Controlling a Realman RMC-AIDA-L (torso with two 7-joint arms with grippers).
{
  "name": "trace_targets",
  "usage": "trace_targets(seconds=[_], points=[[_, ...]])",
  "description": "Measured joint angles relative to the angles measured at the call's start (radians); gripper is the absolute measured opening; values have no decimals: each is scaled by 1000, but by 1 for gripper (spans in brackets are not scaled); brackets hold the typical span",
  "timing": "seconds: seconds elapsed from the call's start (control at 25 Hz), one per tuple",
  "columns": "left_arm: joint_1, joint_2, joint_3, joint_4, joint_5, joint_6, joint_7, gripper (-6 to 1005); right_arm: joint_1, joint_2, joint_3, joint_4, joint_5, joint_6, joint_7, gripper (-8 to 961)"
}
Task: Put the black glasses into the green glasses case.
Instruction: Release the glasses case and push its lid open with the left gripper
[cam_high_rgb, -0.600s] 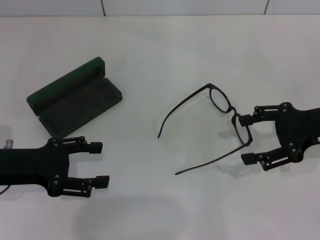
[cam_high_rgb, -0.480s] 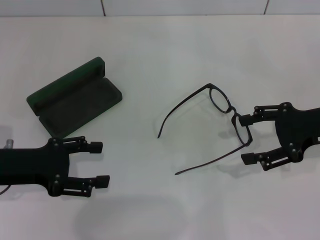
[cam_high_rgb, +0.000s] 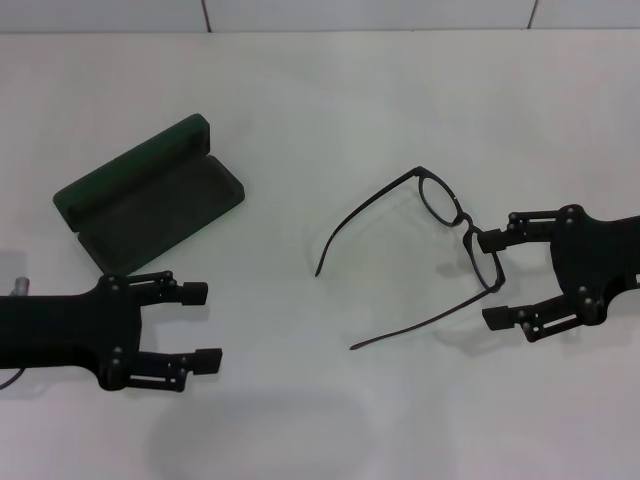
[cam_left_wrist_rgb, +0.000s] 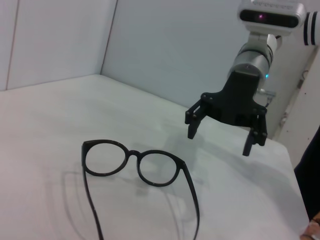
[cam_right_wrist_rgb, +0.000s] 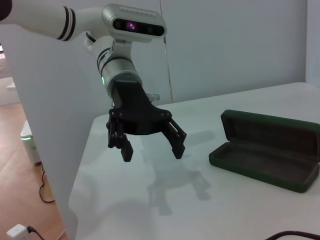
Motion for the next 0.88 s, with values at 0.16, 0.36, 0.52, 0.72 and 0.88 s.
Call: trace_targets(seconds=[0.16, 0.36, 0.52, 0.72, 0.88], points=[[-9, -3, -72, 3, -8, -1, -64, 861, -3, 0, 0, 0, 2, 1, 0, 883], [-35, -7, -200, 47, -4, -7, -201, 857, -8, 2, 0, 0, 3, 2, 3, 883], [-57, -3, -202, 149, 4, -49, -320, 854, -11, 3, 0, 0, 2, 2, 8, 883], [-122, -16, -199, 336, 129, -168, -491, 850, -11, 3, 0, 0, 1, 2, 11, 884], [-235, -17, -195, 423, 322, -217, -594, 847, -11, 3, 0, 0, 0, 5, 11, 884]])
